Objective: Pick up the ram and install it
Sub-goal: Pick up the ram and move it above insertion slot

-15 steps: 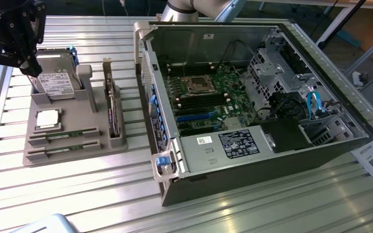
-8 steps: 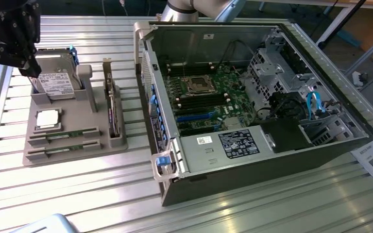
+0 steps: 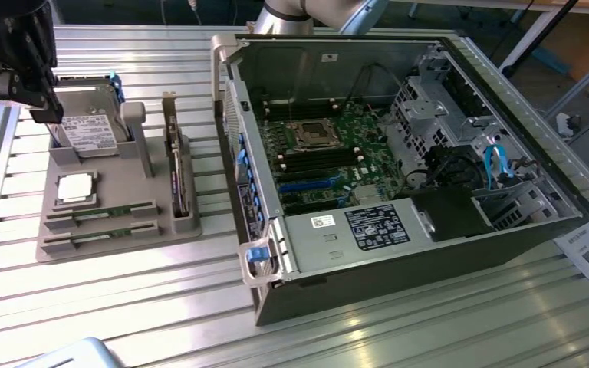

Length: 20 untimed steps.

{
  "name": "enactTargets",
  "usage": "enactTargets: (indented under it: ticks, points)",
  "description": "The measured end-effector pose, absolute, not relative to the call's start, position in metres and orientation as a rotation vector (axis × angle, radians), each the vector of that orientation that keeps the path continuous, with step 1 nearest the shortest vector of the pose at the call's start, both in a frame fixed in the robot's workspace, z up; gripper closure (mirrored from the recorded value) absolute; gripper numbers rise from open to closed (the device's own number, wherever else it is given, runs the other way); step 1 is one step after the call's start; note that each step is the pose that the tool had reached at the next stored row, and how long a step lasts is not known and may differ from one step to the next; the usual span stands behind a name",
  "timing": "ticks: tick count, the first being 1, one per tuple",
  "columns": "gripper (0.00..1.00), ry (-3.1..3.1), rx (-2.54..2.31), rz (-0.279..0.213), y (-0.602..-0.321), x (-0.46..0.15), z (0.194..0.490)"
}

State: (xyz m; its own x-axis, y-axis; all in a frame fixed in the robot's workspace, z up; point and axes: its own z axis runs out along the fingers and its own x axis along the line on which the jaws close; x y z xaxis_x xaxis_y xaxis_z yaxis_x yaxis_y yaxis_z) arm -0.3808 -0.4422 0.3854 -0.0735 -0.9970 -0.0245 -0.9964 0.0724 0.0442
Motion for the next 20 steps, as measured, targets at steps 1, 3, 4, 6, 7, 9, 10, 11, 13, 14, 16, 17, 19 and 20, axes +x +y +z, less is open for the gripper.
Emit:
enactTargets:
  ticks: [1,3,4,6,7,9,10,11,13,14,16,17,19,20]
  points:
    - [0.90,-2.271,2.151,-0.077,-0.4422,-0.3809,0.3854]
    - [0.90,-2.230,2.192,-0.076,-0.4422,-0.3808,0.3852]
    - [0.90,-2.209,2.213,-0.076,-0.4422,-0.3808,0.3852]
    - [0.90,-2.160,2.259,-0.075,-0.4422,-0.3808,0.3852]
    - [0.90,-2.155,2.264,-0.075,-0.4422,-0.3809,0.3852]
    - [0.90,-2.154,2.264,-0.075,-0.4422,-0.3808,0.3851]
    - [0.90,-2.154,2.264,-0.075,-0.4422,-0.3808,0.3851]
    - [0.90,-2.154,2.264,-0.075,-0.4422,-0.3809,0.3851]
    - [0.90,-2.155,2.264,-0.075,-0.4422,-0.3808,0.3851]
    - [0.90,-2.154,2.264,-0.075,-0.4422,-0.3808,0.3851]
    - [0.90,-2.154,2.264,-0.075,-0.4422,-0.3808,0.3851]
    - [0.90,-2.154,2.265,-0.075,-0.4422,-0.3808,0.3851]
    - [0.90,-2.151,2.269,-0.074,-0.4422,-0.3808,0.3851]
    - [0.90,-2.149,2.271,-0.073,-0.4422,-0.3808,0.3851]
